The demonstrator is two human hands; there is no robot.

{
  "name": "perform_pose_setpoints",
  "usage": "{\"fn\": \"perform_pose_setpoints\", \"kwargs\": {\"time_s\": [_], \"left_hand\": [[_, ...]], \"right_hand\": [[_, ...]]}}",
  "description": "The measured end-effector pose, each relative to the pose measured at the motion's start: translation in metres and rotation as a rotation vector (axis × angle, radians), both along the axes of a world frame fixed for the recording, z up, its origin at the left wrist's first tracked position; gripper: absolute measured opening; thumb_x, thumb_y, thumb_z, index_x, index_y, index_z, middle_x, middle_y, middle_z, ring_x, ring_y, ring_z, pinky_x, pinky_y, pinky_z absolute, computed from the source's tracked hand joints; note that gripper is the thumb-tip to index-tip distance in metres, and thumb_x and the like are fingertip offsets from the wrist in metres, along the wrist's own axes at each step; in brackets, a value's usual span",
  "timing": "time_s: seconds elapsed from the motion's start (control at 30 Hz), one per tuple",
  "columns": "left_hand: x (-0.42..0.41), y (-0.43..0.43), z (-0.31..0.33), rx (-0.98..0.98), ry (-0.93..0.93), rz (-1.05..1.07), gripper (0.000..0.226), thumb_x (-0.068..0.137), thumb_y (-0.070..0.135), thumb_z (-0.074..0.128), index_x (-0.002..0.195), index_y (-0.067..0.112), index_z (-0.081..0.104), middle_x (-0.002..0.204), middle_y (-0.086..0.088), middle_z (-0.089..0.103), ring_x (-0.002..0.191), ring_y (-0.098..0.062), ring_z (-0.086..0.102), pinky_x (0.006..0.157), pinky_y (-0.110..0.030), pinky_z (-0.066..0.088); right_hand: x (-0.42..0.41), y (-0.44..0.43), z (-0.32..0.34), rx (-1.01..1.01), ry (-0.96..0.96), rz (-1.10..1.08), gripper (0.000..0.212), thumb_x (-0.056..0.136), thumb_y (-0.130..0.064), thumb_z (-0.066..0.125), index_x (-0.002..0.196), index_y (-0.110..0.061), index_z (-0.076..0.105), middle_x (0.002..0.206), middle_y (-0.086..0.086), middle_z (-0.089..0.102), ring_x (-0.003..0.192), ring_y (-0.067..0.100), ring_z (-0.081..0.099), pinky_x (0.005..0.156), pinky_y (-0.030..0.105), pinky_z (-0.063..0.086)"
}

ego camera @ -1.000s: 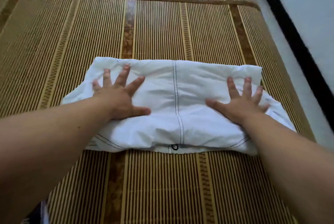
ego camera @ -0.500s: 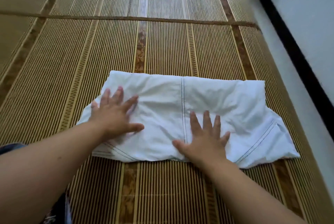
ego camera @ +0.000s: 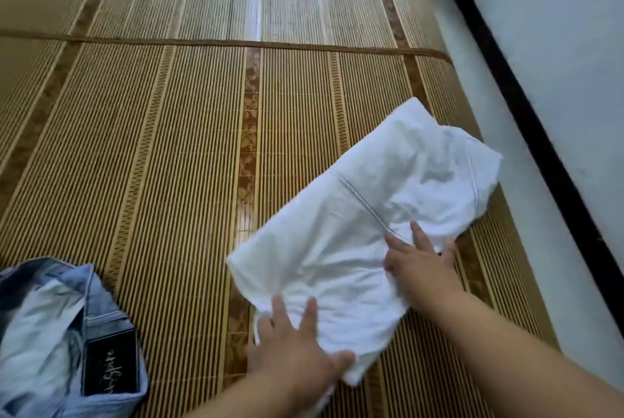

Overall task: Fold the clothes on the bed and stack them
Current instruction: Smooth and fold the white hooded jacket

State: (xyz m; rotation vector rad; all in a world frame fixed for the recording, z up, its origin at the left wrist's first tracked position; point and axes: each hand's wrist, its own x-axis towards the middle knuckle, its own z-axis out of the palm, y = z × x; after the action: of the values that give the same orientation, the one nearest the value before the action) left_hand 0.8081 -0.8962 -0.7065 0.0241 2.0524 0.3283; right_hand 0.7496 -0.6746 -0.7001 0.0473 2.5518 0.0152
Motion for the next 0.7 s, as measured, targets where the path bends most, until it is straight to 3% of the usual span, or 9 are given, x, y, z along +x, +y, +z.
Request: {"fn": "perform_pose_setpoints", "kwargs": {"time_s": [0.1,0.17,0.2,0.3,0.4,0.5,0.57,0.63,0.7], "left_hand": [[0.023,0.019,0.023,0.093,-0.083,-0.221,0.092,0.061,0.084,0.045,0.14,0.048,0.017,0.156,-0.007,0.012,0.137,-0.036,0.011,0.104,-0.054,0.026],[0.017,0.013,0.031,0.179,0.185,-0.365,0.066,0.073,0.061,0.048,0.134,0.038,0.036,0.137,-0.002,0.044,0.125,-0.028,0.027,0.099,-0.044,0.035],[0.008,0.005,0.029,0.229,0.361,-0.406,0.058,0.078,0.045,0.047,0.135,0.037,0.04,0.134,0.003,0.048,0.123,-0.025,0.03,0.1,-0.041,0.036],[-0.048,-0.03,0.013,0.308,0.75,-0.592,0.069,0.085,0.018,0.046,0.143,0.05,0.025,0.155,0.011,0.026,0.139,-0.021,0.023,0.113,-0.039,0.025],[-0.113,-0.061,-0.002,0.164,0.703,-0.933,0.089,0.087,0.037,0.05,0.135,0.063,-0.019,0.155,0.014,-0.021,0.144,-0.023,-0.017,0.115,-0.047,0.001],[-0.149,-0.067,-0.012,0.099,0.615,-1.257,0.103,0.087,0.035,0.059,0.132,0.061,-0.03,0.153,0.012,-0.031,0.134,-0.021,-0.039,0.11,-0.047,-0.014],[-0.156,-0.06,-0.013,0.124,0.641,-1.353,0.105,0.088,0.03,0.061,0.132,0.061,-0.029,0.152,0.014,-0.031,0.132,-0.018,-0.041,0.11,-0.047,-0.013],[-0.154,-0.051,-0.012,0.126,0.613,-1.386,0.103,0.09,0.026,0.058,0.131,0.064,-0.028,0.152,0.017,-0.029,0.138,-0.015,-0.034,0.114,-0.045,-0.007],[-0.149,-0.046,-0.01,0.101,0.553,-1.361,0.099,0.092,0.017,0.053,0.129,0.066,-0.025,0.153,0.02,-0.023,0.14,-0.011,-0.026,0.117,-0.042,0.0]], "right_hand": [[0.024,0.01,0.01,-0.051,0.073,-0.091,0.031,0.099,-0.021,0.039,0.12,-0.039,0.053,0.159,-0.016,0.016,0.148,0.018,-0.005,0.11,0.065,-0.003],[0.052,0.011,0.013,-0.132,0.12,-0.069,0.035,0.099,-0.025,0.039,0.129,-0.041,0.049,0.156,-0.017,0.024,0.147,0.01,0.005,0.114,0.055,0.004],[0.067,0.012,0.013,-0.163,0.127,-0.02,0.039,0.098,-0.027,0.039,0.134,-0.042,0.045,0.156,-0.016,0.024,0.147,0.008,0.007,0.115,0.05,0.006],[0.109,0.023,0.007,-0.251,0.05,0.116,0.059,0.091,-0.034,0.041,0.147,-0.044,0.024,0.16,-0.014,0.002,0.147,0.009,-0.011,0.118,0.047,0.002],[0.132,0.023,-0.004,-0.259,-0.02,0.317,0.08,0.081,-0.066,0.04,0.143,-0.057,-0.01,0.15,-0.011,-0.036,0.136,0.02,-0.04,0.111,0.057,-0.017],[0.143,0.003,-0.02,-0.273,-0.059,0.439,0.104,0.065,-0.076,0.052,0.139,-0.058,-0.019,0.142,-0.003,-0.049,0.125,0.033,-0.05,0.086,0.058,-0.034],[0.148,-0.006,-0.032,-0.233,-0.001,0.41,0.1,0.069,-0.067,0.058,0.145,-0.052,-0.005,0.147,-0.001,-0.04,0.128,0.038,-0.045,0.086,0.063,-0.031],[0.149,-0.011,-0.036,-0.218,0.128,0.313,0.074,0.078,-0.057,0.054,0.145,-0.05,0.024,0.159,-0.002,-0.007,0.139,0.037,-0.022,0.096,0.077,-0.01],[0.146,-0.013,-0.035,-0.289,0.159,0.156,0.046,0.09,-0.048,0.048,0.136,-0.047,0.046,0.157,-0.007,0.022,0.141,0.028,-0.009,0.102,0.078,0.006]]}}
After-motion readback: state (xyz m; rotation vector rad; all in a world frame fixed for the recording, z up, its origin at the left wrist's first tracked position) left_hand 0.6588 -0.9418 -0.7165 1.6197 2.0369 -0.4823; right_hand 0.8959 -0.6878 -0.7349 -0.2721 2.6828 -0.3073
